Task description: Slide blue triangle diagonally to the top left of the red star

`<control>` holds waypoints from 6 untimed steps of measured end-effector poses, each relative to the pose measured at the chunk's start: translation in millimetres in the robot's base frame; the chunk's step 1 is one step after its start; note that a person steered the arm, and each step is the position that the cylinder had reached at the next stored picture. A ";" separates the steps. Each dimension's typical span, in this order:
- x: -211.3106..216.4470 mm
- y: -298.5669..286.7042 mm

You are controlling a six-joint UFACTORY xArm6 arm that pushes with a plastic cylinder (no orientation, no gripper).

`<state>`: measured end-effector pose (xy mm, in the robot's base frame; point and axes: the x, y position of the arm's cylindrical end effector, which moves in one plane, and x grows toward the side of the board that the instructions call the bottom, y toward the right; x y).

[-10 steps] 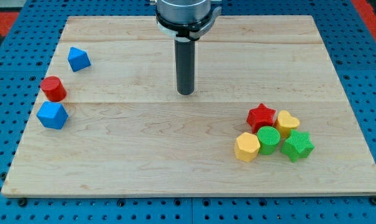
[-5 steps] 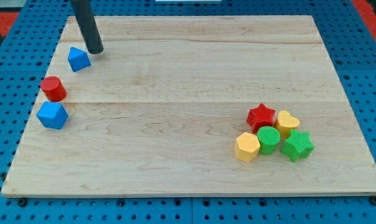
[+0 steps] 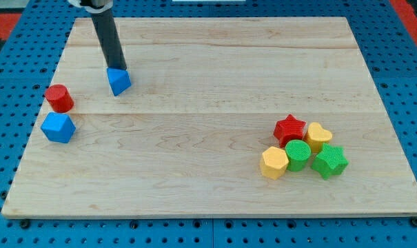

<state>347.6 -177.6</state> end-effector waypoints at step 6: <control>9.1 192.0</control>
<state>356.6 14.3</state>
